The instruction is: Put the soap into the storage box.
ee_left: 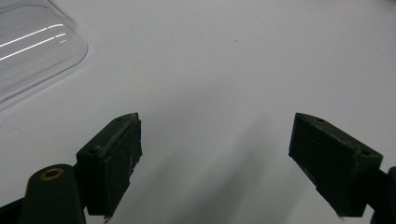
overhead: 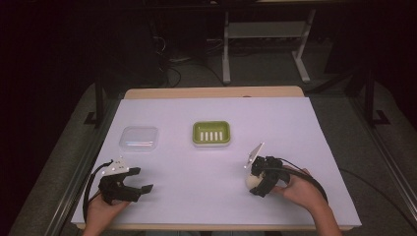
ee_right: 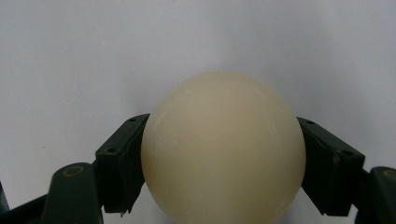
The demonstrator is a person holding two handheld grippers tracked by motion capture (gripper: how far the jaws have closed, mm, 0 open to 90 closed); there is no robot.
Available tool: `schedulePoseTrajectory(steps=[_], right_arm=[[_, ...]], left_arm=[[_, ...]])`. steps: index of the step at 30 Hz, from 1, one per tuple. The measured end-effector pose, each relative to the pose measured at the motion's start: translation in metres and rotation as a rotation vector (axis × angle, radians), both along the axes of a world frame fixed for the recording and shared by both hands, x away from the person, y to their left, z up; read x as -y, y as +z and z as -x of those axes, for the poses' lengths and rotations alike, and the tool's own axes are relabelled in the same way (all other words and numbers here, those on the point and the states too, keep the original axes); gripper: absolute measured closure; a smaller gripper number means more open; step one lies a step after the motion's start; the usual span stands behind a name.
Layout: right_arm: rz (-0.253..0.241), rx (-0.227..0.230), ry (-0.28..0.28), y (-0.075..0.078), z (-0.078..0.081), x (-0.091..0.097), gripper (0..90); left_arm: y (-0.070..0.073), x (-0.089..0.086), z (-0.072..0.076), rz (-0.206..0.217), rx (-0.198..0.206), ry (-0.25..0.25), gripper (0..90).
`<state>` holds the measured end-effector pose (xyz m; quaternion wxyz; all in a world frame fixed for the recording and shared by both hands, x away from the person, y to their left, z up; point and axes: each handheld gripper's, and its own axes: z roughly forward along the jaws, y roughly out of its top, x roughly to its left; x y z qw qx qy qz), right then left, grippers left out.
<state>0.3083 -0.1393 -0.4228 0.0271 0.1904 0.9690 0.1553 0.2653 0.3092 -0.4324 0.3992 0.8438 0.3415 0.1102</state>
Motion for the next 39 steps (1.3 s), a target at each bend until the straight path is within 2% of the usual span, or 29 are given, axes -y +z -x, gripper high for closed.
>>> schedulePoseTrajectory(steps=[3, 9, 14, 15, 23, 30, 39], right_arm=[[0.002, 0.004, 0.004, 0.0, 0.0, 0.0, 24.0], [-0.005, -0.019, -0.001, 0.001, -0.001, 0.001, 24.2], [-0.003, -0.011, 0.0, 0.003, -0.001, 0.001, 24.2], [-0.019, -0.01, 0.003, 0.006, -0.002, 0.001, 24.2], [-0.044, -0.003, 0.008, 0.022, -0.007, -0.006, 24.2], [-0.046, -0.002, 0.016, 0.03, -0.012, -0.014, 24.2], [-0.064, -0.026, 0.022, 0.038, -0.026, -0.024, 24.2]], left_arm=[[0.0, 0.0, 0.0, 0.001, 0.0, 0.0, 16.6], [0.0, 0.0, 0.0, 0.001, 0.0, 0.001, 16.5], [0.001, 0.0, 0.0, 0.01, 0.001, -0.003, 16.5], [0.0, 0.0, 0.0, 0.017, -0.003, 0.0, 16.6], [0.0, -0.001, 0.0, 0.032, -0.003, -0.002, 16.5], [0.0, 0.0, 0.0, 0.038, -0.002, -0.001, 16.5], [0.001, 0.0, 0.001, 0.048, -0.007, 0.0, 16.5]])
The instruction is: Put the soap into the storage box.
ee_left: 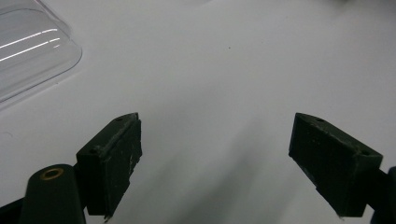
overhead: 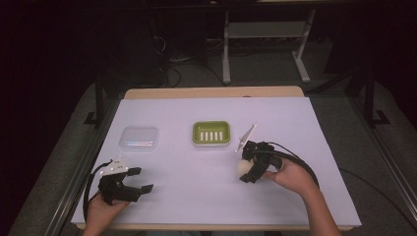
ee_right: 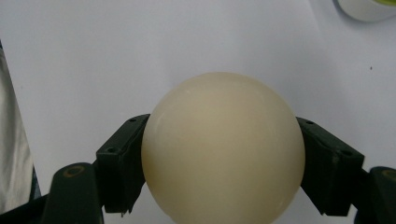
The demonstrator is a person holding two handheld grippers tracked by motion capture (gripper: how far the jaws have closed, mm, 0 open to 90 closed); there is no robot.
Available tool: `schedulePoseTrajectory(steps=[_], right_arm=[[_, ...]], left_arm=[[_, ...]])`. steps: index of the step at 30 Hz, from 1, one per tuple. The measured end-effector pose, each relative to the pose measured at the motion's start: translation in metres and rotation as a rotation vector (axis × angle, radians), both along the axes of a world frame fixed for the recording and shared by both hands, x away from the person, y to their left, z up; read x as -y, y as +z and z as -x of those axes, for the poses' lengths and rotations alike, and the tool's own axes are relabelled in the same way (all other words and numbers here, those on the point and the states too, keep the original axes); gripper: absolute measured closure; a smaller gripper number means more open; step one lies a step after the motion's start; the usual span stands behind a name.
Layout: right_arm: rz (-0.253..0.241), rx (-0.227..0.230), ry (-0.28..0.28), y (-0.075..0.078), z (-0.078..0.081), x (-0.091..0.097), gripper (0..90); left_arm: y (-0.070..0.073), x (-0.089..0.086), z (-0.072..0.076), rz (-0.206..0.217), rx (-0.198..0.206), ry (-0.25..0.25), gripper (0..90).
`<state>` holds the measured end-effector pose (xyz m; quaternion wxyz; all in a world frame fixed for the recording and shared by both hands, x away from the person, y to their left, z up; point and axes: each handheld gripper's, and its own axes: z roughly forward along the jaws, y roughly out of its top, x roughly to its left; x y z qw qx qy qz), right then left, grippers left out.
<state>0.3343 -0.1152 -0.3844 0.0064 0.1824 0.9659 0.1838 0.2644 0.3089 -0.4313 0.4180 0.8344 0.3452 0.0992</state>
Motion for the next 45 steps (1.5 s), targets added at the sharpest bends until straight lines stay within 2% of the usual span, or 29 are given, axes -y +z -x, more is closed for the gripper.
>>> schedulePoseTrajectory(steps=[17, 29, 34, 45], right_arm=[[-0.024, -0.006, 0.026, 0.018, -0.02, -0.018, 24.2], [-0.053, -0.008, 0.02, 0.025, -0.03, -0.02, 24.3], [-0.048, -0.013, 0.014, 0.027, -0.035, -0.022, 24.2], [-0.044, -0.006, 0.041, 0.036, -0.046, -0.039, 24.2]], left_arm=[[0.0, -0.002, 0.0, -0.002, -0.002, 0.0, 16.5], [0.0, -0.003, 0.0, -0.002, -0.001, 0.004, 16.6], [0.0, -0.003, 0.0, -0.004, 0.0, 0.003, 16.5], [0.0, -0.003, 0.0, -0.004, 0.001, 0.002, 16.6]])
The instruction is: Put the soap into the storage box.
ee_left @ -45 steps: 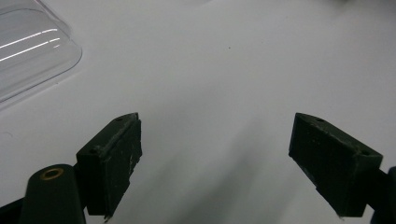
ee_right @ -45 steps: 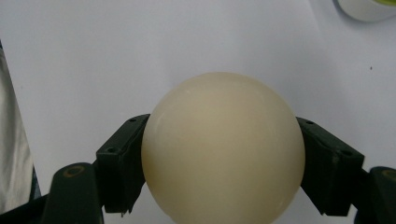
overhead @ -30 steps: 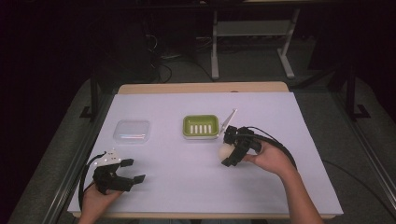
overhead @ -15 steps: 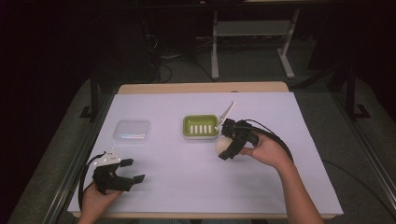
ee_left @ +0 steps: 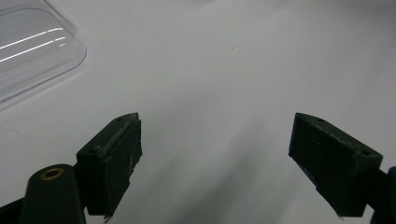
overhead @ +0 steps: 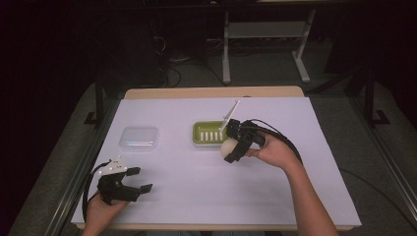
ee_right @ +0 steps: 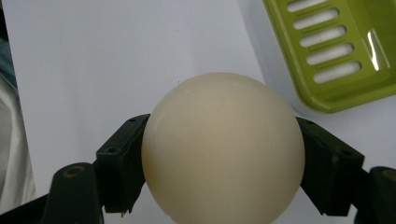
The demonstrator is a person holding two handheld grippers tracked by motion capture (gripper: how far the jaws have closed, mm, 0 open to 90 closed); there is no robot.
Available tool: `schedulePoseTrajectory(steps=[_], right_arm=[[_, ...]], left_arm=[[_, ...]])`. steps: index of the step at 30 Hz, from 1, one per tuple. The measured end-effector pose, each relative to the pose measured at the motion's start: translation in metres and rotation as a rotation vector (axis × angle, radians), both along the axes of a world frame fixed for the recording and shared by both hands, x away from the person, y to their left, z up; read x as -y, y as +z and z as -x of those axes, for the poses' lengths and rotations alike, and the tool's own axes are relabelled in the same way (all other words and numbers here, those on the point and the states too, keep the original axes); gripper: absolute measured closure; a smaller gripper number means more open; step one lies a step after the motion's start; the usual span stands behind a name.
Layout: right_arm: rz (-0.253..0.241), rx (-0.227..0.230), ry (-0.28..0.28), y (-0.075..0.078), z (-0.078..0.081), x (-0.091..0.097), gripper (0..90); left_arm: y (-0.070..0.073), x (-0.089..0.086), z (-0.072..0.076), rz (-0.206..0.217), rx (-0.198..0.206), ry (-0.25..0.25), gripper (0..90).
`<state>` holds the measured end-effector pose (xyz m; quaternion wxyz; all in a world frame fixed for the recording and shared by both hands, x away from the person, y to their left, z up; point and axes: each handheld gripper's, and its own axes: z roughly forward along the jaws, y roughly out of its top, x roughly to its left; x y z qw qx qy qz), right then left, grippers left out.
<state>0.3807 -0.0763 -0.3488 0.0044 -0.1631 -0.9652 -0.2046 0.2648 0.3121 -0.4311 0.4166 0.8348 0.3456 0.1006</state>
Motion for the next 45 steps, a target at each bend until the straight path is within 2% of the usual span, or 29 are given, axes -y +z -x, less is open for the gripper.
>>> schedulePoseTrajectory(steps=[17, 22, 27, 32, 38, 40, 45], right_arm=[[-0.011, 0.001, 0.027, 0.014, -0.021, -0.019, 24.2], [0.0, -0.003, 0.029, 0.018, -0.025, -0.026, 24.3], [-0.007, 0.01, 0.048, 0.024, -0.03, -0.032, 24.2], [-0.012, 0.01, 0.051, 0.03, -0.035, -0.038, 24.2], [-0.021, 0.01, 0.047, 0.035, -0.046, -0.043, 24.2], [-0.033, 0.004, 0.041, 0.035, -0.049, -0.043, 24.3], [-0.025, 0.003, 0.031, 0.032, -0.057, -0.046, 24.2]], left_arm=[[0.0, 0.0, 0.0, 0.004, -0.001, 0.002, 16.6], [0.0, -0.001, 0.0, 0.0, -0.001, -0.002, 16.6], [0.0, 0.0, 0.0, 0.008, -0.002, 0.002, 16.6], [-0.001, 0.0, 0.0, 0.018, -0.006, 0.008, 16.6], [0.0, -0.001, 0.0, 0.012, -0.003, 0.003, 16.6], [0.0, -0.001, 0.0, 0.009, -0.003, 0.002, 16.6], [-0.001, -0.001, 0.0, 0.01, -0.007, 0.002, 16.6]])
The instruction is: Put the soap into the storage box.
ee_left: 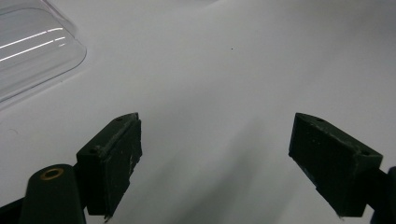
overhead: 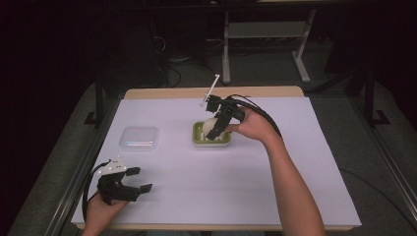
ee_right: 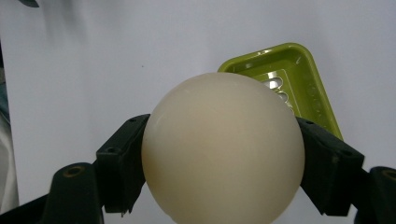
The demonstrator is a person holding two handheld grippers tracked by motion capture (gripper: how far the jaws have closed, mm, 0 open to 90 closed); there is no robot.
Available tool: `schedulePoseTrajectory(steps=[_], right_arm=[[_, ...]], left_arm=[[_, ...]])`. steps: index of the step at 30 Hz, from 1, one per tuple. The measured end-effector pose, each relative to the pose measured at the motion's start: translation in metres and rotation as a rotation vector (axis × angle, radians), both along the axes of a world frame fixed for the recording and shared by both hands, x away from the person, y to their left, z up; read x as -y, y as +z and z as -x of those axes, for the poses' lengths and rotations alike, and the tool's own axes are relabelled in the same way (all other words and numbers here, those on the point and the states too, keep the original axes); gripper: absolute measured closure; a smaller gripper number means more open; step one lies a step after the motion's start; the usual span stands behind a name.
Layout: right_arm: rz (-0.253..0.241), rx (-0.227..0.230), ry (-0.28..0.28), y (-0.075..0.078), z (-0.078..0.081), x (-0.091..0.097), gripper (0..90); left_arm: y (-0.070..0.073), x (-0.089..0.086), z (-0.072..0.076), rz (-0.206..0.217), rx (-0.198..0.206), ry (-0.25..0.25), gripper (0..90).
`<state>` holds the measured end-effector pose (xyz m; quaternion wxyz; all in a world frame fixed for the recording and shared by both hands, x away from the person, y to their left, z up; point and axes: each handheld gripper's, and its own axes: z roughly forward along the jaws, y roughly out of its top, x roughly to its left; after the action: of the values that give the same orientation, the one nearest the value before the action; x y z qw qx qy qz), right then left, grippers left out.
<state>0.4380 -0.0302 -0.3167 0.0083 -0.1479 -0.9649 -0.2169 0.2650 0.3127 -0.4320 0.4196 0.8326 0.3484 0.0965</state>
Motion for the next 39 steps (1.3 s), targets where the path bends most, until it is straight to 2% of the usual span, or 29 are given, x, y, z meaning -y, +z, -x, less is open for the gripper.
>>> schedulePoseTrajectory(steps=[7, 18, 39], right_arm=[[0.015, -0.01, -0.027, -0.011, -0.011, -0.002, 24.2], [0.01, -0.025, -0.062, -0.022, -0.022, -0.005, 24.3], [0.009, -0.036, -0.103, -0.037, -0.036, -0.005, 24.3]], left_arm=[[0.0, 0.0, 0.0, 0.0, 0.001, -0.002, 16.6], [0.0, 0.001, 0.0, 0.005, 0.001, -0.001, 16.6], [0.0, 0.0, 0.0, 0.004, 0.004, -0.006, 16.6]])
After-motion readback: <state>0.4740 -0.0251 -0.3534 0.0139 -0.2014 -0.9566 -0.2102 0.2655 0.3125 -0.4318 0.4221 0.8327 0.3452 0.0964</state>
